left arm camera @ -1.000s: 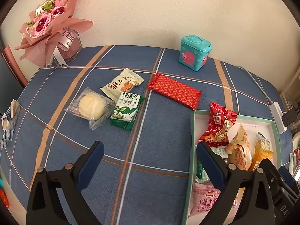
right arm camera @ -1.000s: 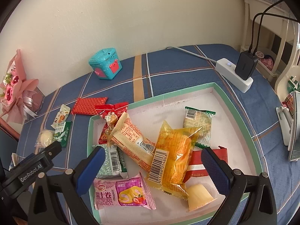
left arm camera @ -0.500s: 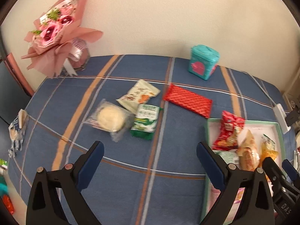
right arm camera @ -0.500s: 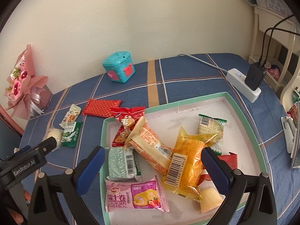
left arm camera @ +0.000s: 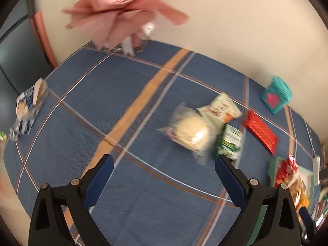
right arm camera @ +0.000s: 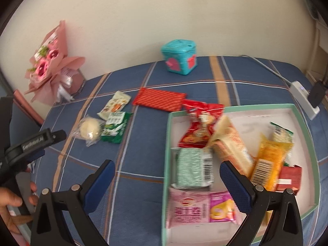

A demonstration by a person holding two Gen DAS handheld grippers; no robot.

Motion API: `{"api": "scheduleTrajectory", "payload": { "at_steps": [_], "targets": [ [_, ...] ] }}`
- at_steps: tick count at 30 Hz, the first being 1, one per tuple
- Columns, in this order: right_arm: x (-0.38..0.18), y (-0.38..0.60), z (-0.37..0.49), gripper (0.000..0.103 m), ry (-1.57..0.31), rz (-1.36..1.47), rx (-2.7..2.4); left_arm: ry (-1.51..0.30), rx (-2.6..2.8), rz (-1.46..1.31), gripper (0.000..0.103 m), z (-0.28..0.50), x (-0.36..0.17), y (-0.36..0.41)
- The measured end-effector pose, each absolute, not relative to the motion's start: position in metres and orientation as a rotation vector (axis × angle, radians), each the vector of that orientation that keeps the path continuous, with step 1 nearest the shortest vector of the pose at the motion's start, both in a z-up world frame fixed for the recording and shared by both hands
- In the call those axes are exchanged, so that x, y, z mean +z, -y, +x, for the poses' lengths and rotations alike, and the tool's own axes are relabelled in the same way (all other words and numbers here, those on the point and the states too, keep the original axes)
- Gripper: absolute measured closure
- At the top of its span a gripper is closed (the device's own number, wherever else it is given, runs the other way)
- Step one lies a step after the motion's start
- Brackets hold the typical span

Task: Organize snacks
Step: 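Withdraw both tools from the tray back toward the remaining snacks, then grasp the clear-wrapped round bun with left gripper while right grasps green BISCUIT packet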

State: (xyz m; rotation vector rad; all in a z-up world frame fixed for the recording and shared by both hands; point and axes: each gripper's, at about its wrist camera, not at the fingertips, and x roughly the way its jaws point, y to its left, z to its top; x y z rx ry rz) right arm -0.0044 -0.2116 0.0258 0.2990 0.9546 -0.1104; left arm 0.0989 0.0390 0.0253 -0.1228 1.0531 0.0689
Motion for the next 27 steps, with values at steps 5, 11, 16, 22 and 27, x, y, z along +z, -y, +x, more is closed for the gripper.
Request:
{"api": "scheduleTrajectory", "payload": {
  "at_steps": [5,11,16,22,27],
  "targets": [
    [0.02,0.184,0.011,0.0,-0.98,0.271,-0.065,-1.06,0.091,-0.162,0.004,0.108,0.02,-0.06],
    [0.012,0.164,0.037,0.008,-1.012,0.218,-0.052,-1.057,0.056,-0.183,0.004,0.122,0.018,-0.064],
    [0.005,0.156,0.066,0.017,-1.034,0.232,-0.044,-1.051,0.013,-0.205,0.004,0.137,0.016,-0.059],
    [-0.007,0.146,0.104,0.02,-1.063,0.238,-0.036,-1.073,-0.033,-0.253,0.004,0.153,0.001,-0.054],
    [-0.022,0.138,0.127,0.022,-1.088,0.228,-0.033,-1.093,-0.068,-0.281,0.004,0.163,-0.01,-0.048]
  ]
}}
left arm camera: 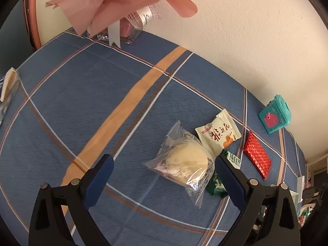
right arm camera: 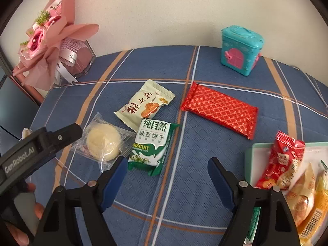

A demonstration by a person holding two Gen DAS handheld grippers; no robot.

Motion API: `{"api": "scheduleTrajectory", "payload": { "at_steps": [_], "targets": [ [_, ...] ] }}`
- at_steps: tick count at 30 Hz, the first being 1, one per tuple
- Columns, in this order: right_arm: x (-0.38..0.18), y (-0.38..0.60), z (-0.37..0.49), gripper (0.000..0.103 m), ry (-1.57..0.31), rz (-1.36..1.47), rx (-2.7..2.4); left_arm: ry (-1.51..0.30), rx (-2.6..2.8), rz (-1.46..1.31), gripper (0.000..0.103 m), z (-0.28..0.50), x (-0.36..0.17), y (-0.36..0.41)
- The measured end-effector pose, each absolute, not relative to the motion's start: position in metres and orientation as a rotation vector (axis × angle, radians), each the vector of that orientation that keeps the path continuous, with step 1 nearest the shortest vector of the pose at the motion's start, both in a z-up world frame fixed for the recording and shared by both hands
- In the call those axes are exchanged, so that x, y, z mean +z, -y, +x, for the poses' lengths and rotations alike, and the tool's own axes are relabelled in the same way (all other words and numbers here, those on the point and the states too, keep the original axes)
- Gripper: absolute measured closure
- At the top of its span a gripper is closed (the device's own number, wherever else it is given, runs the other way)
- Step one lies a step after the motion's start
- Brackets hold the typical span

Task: Organize snacks
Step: 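Grasp the clear-wrapped round bun with left gripper while right grasps green BISCUIT packet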

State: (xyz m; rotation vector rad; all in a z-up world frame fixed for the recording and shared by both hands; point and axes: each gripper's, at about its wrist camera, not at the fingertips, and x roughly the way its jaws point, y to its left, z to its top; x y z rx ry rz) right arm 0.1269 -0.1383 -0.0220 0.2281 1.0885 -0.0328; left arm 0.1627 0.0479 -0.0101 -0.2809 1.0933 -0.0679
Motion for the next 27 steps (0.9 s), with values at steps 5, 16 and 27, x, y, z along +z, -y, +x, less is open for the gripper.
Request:
{"api": "scheduleTrajectory", "payload": {
  "at_steps": [5,16,27],
  "targets": [
    [-0.036,0.127,0.142,0.024,-1.105,0.205,-0.023,-1.098,-0.094,-0.3,0.004,0.169,-0.017,-0.041],
    [-0.052,0.117,0.157,0.044,-1.116,0.173,-0.012,-1.134,-0.097,-0.293,0.012,0.178,-0.035,-0.029],
    [-0.054,0.128,0.146,0.061,-1.116,0.203,-0.025,-1.145,-0.126,-0.321,0.034,0.176,-0.038,-0.025]
  ]
}}
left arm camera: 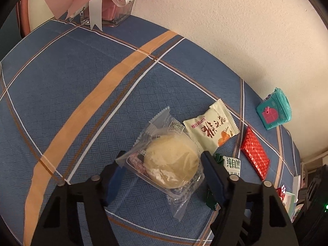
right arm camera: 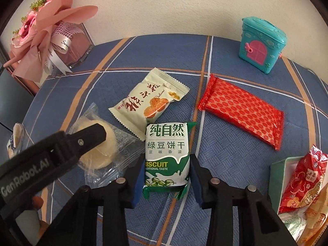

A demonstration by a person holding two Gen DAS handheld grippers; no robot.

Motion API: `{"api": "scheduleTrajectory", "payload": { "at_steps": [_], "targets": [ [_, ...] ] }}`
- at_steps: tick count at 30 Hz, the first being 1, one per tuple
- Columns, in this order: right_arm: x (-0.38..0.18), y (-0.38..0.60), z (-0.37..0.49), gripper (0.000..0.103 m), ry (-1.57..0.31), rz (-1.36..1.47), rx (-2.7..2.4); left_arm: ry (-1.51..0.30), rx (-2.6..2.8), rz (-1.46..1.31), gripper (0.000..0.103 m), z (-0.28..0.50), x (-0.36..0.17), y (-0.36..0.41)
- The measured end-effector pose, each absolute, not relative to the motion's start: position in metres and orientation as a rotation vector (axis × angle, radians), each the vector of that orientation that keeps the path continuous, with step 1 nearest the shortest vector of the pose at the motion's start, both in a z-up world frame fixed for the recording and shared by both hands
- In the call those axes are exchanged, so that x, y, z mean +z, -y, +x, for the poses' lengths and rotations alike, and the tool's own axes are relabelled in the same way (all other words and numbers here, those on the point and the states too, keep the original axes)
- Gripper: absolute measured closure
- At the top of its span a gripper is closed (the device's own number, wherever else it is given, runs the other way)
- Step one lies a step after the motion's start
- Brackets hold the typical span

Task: Organize snacks
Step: 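Grasp the clear-wrapped round bun with left gripper while right grasps green BISCUIT packet, then lift the bun in left gripper while right carries BISCUIT packet over the tray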

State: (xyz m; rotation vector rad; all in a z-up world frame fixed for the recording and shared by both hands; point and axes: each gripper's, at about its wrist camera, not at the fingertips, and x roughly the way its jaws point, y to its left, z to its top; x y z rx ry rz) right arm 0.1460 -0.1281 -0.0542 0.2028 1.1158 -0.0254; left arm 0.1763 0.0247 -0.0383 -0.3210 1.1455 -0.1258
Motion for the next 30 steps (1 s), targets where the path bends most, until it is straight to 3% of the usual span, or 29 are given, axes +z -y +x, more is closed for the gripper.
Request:
{"api": "scheduleTrajectory", "payload": {
  "at_steps": [1,7,30],
  "targets": [
    [-0.054,0.13,0.143,0.061,-1.115,0.21,-0.031,-1.147,-0.132,-0.326,0.041,0.175,-0.038,-0.024],
    [-0.051,0.142,0.117,0.061,-1.121,0.252,-0.053,-1.159,-0.135,-0.32,0.048,0.164,-0.032,-0.016],
    [-0.017,0.167,0.003,0.061,-1.09,0.405,-0.071,-1.24,-0.108,-0.387,0.051,0.1,-0.021,-0.024]
  ]
}}
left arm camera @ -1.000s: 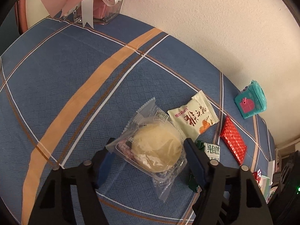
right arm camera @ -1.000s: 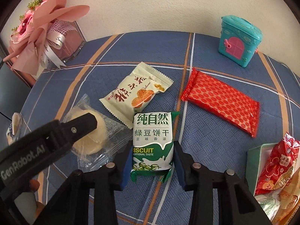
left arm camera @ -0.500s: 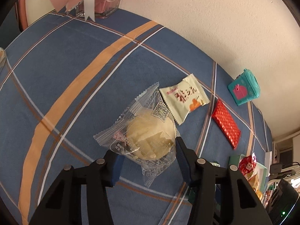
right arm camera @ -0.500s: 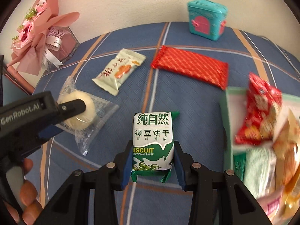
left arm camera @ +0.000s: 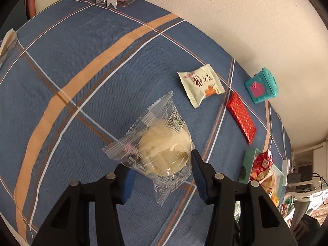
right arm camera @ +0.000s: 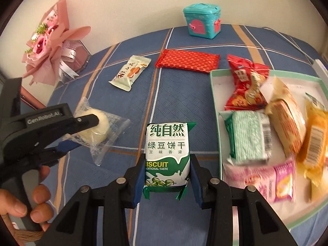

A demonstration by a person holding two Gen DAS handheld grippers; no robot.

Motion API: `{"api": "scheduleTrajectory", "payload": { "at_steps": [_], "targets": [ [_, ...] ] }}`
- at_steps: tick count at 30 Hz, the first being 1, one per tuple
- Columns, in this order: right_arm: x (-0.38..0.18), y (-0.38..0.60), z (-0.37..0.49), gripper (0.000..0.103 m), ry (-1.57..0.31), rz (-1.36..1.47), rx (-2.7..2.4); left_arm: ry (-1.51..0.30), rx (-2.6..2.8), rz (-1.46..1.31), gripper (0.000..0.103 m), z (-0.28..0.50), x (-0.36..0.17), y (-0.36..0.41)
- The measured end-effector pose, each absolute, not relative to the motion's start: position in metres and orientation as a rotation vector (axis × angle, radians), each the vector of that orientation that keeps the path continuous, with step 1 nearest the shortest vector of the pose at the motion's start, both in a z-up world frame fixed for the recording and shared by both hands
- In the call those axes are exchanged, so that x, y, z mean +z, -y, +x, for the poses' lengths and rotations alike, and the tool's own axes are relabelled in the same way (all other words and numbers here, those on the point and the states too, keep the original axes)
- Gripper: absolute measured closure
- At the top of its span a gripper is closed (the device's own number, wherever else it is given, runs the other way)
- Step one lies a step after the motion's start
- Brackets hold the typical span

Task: Organize snacks
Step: 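Lift the bun in left gripper while right carries BISCUIT packet over the tray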

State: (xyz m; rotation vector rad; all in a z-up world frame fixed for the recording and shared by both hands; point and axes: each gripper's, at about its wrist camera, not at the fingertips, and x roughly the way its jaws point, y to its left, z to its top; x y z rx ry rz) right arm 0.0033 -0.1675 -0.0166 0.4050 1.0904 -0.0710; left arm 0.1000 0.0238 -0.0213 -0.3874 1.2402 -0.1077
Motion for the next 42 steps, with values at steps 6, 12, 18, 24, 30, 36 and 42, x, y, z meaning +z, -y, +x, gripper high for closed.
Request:
{"api": "scheduleTrajectory", "payload": {
  "at_steps": [6,12,18,24,30,36,42],
  "targets": [
    [-0.006,0.163,-0.013,0.061,-1.068,0.419,-0.058,-1.228,-0.107,-0.398,0.051,0.083,-0.012,-0.029],
    [0.004,0.162,-0.026,0.061,-1.046,0.432,-0.054,-1.201,-0.103,-0.383,0.051,0.066,0.0,-0.03],
    [0.01,0.165,-0.037,0.061,-1.037,0.455,-0.04,-1.184,-0.116,-0.387,0.051,0.058,0.008,-0.028],
    [0.018,0.171,-0.039,0.061,-1.009,0.454,-0.037,-1.167,-0.106,-0.356,0.051,0.057,0.014,-0.024],
    [0.026,0.178,-0.036,0.061,-0.984,0.443,-0.047,-1.156,-0.098,-0.355,0.051,0.055,0.016,-0.023],
    [0.036,0.189,-0.035,0.061,-0.953,0.439,-0.06,-1.138,-0.095,-0.344,0.051,0.053,0.02,-0.02],
    [0.039,0.201,-0.033,0.061,-0.938,0.451,-0.079,-1.123,-0.115,-0.334,0.052,0.05,0.025,-0.011]
  ]
}}
